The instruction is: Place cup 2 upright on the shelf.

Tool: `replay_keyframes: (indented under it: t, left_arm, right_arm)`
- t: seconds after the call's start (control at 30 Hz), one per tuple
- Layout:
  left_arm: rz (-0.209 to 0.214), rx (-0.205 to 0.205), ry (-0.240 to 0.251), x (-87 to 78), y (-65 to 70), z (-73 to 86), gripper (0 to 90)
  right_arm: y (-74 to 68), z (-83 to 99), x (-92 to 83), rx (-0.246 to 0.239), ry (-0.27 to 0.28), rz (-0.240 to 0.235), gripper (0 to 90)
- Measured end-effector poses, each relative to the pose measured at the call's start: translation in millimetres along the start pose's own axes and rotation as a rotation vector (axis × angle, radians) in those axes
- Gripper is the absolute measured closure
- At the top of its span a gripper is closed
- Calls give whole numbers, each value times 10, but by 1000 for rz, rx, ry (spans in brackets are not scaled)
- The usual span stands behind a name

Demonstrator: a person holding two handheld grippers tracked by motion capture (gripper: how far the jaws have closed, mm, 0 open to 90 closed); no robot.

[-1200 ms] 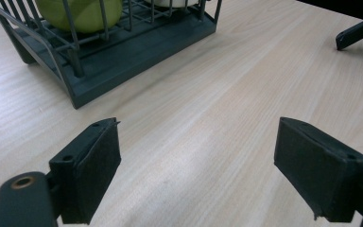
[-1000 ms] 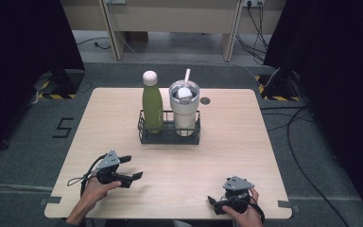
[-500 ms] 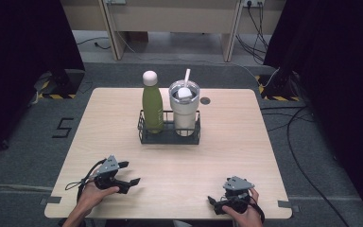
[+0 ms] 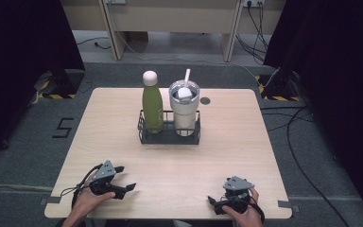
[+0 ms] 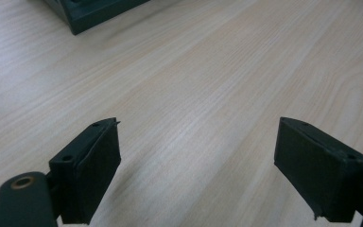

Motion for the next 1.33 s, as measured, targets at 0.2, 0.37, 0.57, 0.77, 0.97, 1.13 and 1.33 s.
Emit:
replay_keyframes:
  t: [0.2, 0.37, 0.57, 0.77, 0.97, 1.13, 1.33]
  left_arm:
    - [-33, 5, -25, -18, -7, 59, 149]
    - [-82, 46, -76, 8, 13, 120, 146]
    - [-76, 31, -85, -9, 40, 151, 137]
    - [-82, 25, -83, -34, 45, 173, 137]
    - [-80, 25, -83, -32, 43, 171, 136]
    - [-81, 27, -83, -32, 42, 171, 136]
    - [-79, 27, -85, -32, 41, 169, 136]
  right_arm:
    - [-1, 1, -1, 0, 1, 0, 4]
    - [-2, 2, -1, 0, 1, 1, 4]
    - [-5, 3, -2, 3, 4, 3, 4]
    - [-6, 7, -2, 0, 8, 4, 4]
    - [-9, 10, -2, -1, 11, 4, 4]
    - [-13, 11, -2, 2, 13, 4, 4]
    - [-15, 13, -3, 3, 15, 5, 4]
Point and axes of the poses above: each handheld gripper's, and its own axes: x roughly forward along the jaws, z roughly out of its underside, y roughly to its right, the point moved 3 cm from there along x, roughly forward along the jaws, and after that the axes turned 14 degrees about -x, right-handed, at the moved point
